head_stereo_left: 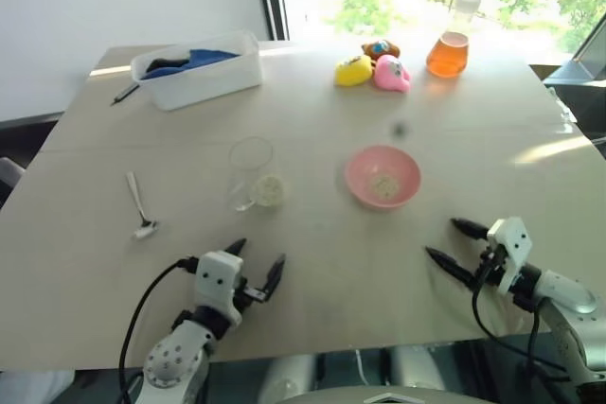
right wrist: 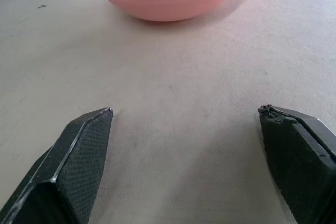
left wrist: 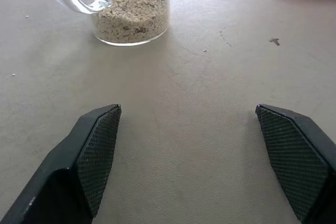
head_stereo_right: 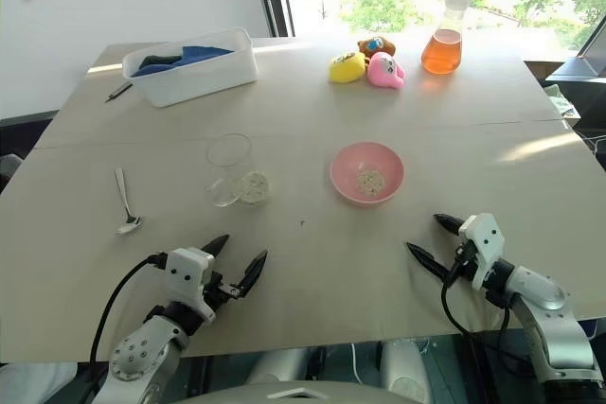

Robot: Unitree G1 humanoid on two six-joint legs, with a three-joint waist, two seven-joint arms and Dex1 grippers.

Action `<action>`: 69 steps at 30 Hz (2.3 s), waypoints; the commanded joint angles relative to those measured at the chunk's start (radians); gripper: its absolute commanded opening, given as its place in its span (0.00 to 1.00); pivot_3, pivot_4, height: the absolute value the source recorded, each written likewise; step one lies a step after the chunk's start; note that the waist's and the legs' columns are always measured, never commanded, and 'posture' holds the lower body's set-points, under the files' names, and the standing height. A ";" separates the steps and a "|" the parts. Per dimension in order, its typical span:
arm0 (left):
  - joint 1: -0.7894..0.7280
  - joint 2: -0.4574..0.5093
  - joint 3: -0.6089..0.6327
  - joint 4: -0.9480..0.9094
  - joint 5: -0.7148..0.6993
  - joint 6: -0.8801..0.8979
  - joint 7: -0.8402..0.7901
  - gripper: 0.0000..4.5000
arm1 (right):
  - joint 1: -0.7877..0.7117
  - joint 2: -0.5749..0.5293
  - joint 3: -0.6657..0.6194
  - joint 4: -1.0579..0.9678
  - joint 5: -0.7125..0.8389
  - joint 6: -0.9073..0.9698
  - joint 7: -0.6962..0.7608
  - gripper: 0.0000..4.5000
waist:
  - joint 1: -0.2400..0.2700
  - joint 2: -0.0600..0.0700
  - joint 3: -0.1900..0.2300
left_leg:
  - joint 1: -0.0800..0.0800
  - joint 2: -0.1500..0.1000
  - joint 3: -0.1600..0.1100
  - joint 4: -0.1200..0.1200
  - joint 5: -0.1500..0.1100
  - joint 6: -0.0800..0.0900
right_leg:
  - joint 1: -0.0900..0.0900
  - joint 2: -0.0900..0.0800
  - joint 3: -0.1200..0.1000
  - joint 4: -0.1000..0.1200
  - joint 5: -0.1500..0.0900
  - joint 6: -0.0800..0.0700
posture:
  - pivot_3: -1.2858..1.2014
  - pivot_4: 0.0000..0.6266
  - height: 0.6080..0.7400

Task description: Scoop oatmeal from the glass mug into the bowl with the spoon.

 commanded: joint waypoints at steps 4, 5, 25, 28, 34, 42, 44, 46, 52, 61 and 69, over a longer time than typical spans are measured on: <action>0.022 -0.008 -0.001 0.118 -0.003 -0.115 -0.030 0.97 | 0.011 -0.005 -0.008 0.000 0.004 -0.002 0.017 1.00 | 0.000 0.001 -0.001 | 0.000 0.000 0.000 0.000 0.000 0.000 | 0.000 0.000 0.000 0.000 0.000 0.000 | 0.52 0.24 1.00; 0.024 -0.007 0.001 0.129 -0.004 -0.130 -0.034 0.97 | 0.012 -0.005 -0.008 -0.001 0.004 -0.002 0.018 1.00 | 0.000 0.003 -0.002 | 0.000 0.000 0.000 0.000 0.000 0.000 | 0.000 0.000 0.000 0.000 0.000 0.000 | 0.52 0.24 1.00; 0.045 0.013 0.025 0.199 -0.030 -0.242 -0.062 0.97 | 0.018 0.004 -0.001 -0.006 0.010 -0.007 0.021 1.00 | -0.003 0.009 -0.005 | 0.001 0.000 0.001 -0.001 0.000 0.001 | 0.000 0.001 0.001 0.000 0.000 0.000 | 0.52 0.24 1.00; 0.041 0.007 0.035 0.183 -0.048 -0.273 -0.063 0.97 | 0.013 0.003 0.001 -0.007 0.014 -0.010 0.031 1.00 | -0.003 0.009 -0.005 | 0.001 0.000 0.001 -0.001 0.000 0.001 | 0.000 0.001 0.001 0.000 0.000 0.000 | 0.52 0.24 1.00; 0.032 0.002 0.084 0.118 -0.101 -0.258 -0.036 0.97 | 0.009 -0.026 0.017 -0.064 0.025 -0.009 0.089 1.00 | -0.003 0.006 -0.004 | 0.001 0.001 0.001 -0.001 0.000 0.001 | 0.000 0.001 0.001 0.000 0.000 0.000 | 0.52 0.24 1.00; -0.134 0.026 0.257 -0.144 -0.140 0.072 0.180 0.97 | -0.036 -0.090 0.049 -0.380 0.231 0.208 0.130 1.00 | 0.001 0.000 0.003 | -0.001 0.001 -0.002 0.000 0.000 0.000 | 0.000 0.001 -0.002 0.000 0.000 0.000 | 0.52 0.24 1.00; -0.199 0.049 0.313 -0.168 -0.186 0.205 0.223 0.97 | -0.077 -0.104 0.055 -0.447 0.286 0.275 0.112 1.00 | -0.001 -0.001 0.003 | -0.001 0.000 -0.002 0.000 0.002 -0.003 | -0.001 0.001 -0.002 0.000 0.000 0.000 | 0.52 0.24 1.00; -0.268 0.078 0.360 -0.164 -0.212 0.351 0.273 0.97 | -0.128 -0.118 0.062 -0.493 0.315 0.323 0.099 1.00 | -0.002 -0.001 0.003 | -0.001 0.000 -0.002 0.000 0.002 -0.003 | -0.001 0.001 -0.002 0.001 0.000 0.000 | 0.52 0.24 1.00; -0.435 0.138 0.465 -0.151 -0.255 0.645 0.372 0.97 | -0.229 -0.121 0.072 -0.523 0.349 0.388 0.064 1.00 | 0.001 -0.007 0.006 | -0.001 0.000 -0.003 -0.001 0.003 -0.004 | -0.002 0.002 -0.002 0.001 0.000 0.000 | 0.52 0.24 1.00; -0.433 0.130 0.519 -0.178 -0.256 0.712 0.371 0.97 | -0.234 -0.109 0.079 -0.517 0.335 0.383 0.052 1.00 | -0.001 -0.008 0.007 | -0.002 0.000 -0.002 -0.001 0.003 -0.005 | -0.004 0.001 -0.001 0.001 0.000 0.000 | 0.52 0.24 1.00; -0.564 0.220 0.476 0.064 -0.202 0.808 0.368 0.97 | -0.255 -0.100 0.084 -0.522 0.340 0.384 0.044 1.00 | 0.002 -0.009 0.007 | -0.001 -0.001 -0.004 -0.001 0.004 -0.007 | -0.003 0.001 -0.003 0.002 0.000 0.000 | 0.52 0.24 1.00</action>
